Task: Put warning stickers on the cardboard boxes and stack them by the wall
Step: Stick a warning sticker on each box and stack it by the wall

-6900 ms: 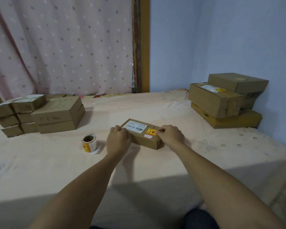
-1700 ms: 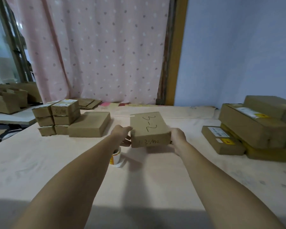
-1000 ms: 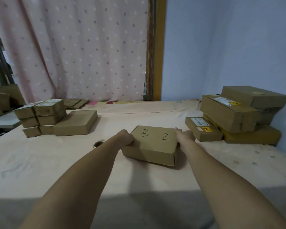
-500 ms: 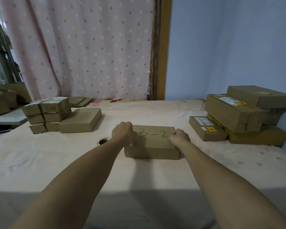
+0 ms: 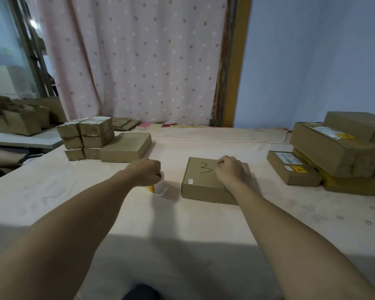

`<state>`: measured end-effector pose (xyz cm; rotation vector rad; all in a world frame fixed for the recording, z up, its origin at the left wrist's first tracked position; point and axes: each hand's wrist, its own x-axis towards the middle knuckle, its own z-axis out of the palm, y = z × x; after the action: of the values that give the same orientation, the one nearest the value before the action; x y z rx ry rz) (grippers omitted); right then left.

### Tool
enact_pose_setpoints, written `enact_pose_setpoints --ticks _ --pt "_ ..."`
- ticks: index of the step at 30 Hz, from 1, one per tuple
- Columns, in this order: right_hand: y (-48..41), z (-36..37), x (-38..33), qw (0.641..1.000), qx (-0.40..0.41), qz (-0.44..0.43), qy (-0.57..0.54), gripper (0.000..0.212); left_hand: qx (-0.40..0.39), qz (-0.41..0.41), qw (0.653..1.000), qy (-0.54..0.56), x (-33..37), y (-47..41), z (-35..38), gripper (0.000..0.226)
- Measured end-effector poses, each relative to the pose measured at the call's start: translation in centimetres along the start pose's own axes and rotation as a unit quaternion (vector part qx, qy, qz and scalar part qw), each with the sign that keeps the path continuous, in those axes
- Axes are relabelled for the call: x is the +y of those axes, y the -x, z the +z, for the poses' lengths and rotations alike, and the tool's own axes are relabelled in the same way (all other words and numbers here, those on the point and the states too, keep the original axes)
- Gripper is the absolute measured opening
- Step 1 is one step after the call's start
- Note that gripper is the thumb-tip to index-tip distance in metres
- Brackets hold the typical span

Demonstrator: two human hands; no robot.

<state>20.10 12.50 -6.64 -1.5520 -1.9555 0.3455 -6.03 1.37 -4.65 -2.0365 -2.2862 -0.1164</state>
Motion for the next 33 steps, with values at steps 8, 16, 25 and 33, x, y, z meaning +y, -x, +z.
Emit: enact_pose_setpoints --ticks 8,16,25,33 --pt "0.5 2.2 -3.4 0.993 -0.06 -0.073 -0.071 0.027 0.014 0.072 0.995 -0.074 -2.9 0.8 1.9 0.029" --pt "1.2 3.8 -5.2 0.977 -0.118 -0.134 -0.118 0.019 0.069 -0.063 0.971 0.22 -2.7 -0.2 2.1 0.012" --pt "1.7 3.5 -8.2 0.964 -0.135 -0.215 -0.084 0.046 0.067 -0.119 0.825 0.549 0.2 -1.4 -2.0 0.02" --pt "1.0 2.0 -7.8 0.968 -0.059 -0.16 -0.183 0.026 0.02 -0.036 0.802 0.596 1.2 -1.1 -3.6 0.023"
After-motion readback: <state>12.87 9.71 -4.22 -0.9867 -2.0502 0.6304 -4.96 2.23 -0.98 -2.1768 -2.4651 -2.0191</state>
